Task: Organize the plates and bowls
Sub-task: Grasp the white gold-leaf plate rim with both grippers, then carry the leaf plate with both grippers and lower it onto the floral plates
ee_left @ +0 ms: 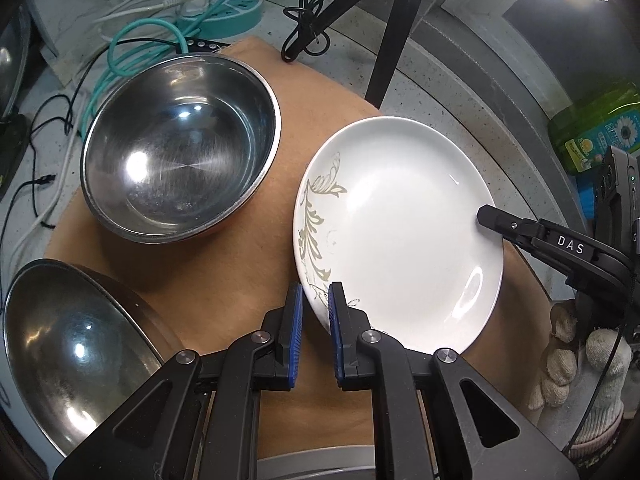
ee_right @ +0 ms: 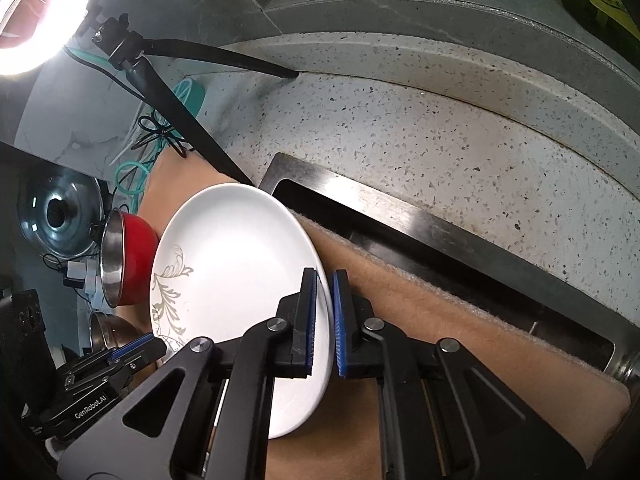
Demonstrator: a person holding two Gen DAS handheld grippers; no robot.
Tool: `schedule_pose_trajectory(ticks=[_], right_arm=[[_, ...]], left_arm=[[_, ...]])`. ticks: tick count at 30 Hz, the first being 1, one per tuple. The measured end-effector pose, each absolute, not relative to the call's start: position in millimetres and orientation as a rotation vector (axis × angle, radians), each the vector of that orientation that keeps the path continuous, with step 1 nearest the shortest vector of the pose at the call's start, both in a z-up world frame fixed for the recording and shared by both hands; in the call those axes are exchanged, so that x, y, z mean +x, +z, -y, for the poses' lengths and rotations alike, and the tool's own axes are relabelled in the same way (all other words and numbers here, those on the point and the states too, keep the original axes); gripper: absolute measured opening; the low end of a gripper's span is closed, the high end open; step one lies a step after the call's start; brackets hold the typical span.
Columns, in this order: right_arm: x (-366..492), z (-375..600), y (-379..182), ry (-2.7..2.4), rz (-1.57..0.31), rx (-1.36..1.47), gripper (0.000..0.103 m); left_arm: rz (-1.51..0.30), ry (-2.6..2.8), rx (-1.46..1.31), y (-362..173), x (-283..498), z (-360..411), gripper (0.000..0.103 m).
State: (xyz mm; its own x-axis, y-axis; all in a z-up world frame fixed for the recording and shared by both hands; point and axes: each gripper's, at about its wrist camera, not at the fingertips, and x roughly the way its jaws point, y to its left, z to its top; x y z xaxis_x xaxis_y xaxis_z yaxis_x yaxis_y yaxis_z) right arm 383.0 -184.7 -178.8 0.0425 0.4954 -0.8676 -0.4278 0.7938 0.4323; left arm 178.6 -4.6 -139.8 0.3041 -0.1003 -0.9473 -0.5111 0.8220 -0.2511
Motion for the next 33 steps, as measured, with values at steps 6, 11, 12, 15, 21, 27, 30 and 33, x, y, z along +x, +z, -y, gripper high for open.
schedule_pose_trajectory(ticks=[6, 11, 12, 15, 21, 27, 30, 33], right_arm=[[377.6, 197.0, -179.4, 0.69, -1.358, 0.075, 0.005], [374.7, 206.7, -179.3, 0.684, -1.363, 0.079, 0.004], [374.4, 206.5, -179.3, 0.685, -1.359, 0.073, 0.004], [374.7, 205.8, -179.9, 0.68, -1.355, 0.075, 0.004], [371.5, 208.3, -176.8, 0.673, -1.342, 0.088, 0.004], [368.9, 213.4, -171.4, 0.66, -1.332, 0.1, 0.004], [366.4, 215.3, -170.2, 0.656, -1.331, 0.108, 0.004], [361.4, 217.6, -166.9, 0.658, -1.324, 0.106, 0.004]], left_arm=[[-1.259, 0.278, -0.547, -144.9, 192.1, 15.1, 0.011], [-1.246, 0.291, -0.561, -147.9, 200.0, 14.4, 0.011], [-1.246, 0.291, -0.556, -148.6, 202.1, 14.7, 0.011], [-1.243, 0.288, -0.537, -150.6, 205.7, 15.1, 0.011], [-1.208, 0.268, -0.536, -141.5, 206.1, 17.0, 0.011], [-1.191, 0.243, -0.499, -137.0, 206.7, 22.4, 0.011], [-1.196, 0.228, -0.494, -137.2, 205.1, 25.1, 0.011], [-1.185, 0.22, -0.487, -135.2, 191.6, 18.4, 0.011]])
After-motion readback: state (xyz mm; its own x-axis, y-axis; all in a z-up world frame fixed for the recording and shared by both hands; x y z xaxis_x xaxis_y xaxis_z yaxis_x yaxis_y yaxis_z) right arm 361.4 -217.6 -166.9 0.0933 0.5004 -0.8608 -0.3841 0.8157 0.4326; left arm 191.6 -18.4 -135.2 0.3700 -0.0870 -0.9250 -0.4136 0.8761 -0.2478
